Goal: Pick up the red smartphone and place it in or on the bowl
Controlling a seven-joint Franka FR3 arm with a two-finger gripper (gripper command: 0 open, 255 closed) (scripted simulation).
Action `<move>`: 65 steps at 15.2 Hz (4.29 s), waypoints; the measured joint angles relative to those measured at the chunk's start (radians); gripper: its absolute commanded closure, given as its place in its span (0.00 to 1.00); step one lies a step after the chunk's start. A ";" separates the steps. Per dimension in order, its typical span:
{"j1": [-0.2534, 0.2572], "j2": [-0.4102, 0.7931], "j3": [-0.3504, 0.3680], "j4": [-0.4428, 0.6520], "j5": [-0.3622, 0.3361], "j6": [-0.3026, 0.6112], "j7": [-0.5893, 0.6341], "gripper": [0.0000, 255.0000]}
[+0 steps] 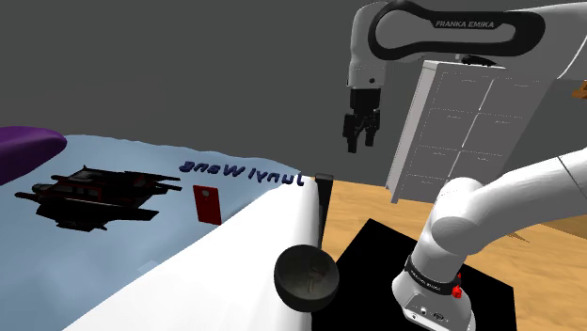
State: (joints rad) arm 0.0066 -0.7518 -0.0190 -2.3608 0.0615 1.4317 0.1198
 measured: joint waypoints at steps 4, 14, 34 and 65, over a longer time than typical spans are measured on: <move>0.014 0.043 0.026 -0.004 0.008 0.072 0.008 0.00; 0.068 0.277 0.158 0.045 0.010 0.379 0.064 0.00; 0.161 0.907 0.359 0.484 -0.335 0.730 0.330 0.00; 0.163 0.945 0.355 0.503 -0.358 0.751 0.337 1.00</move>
State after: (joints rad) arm 0.1699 0.1930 0.3358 -1.8582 -0.2967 2.1828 0.4571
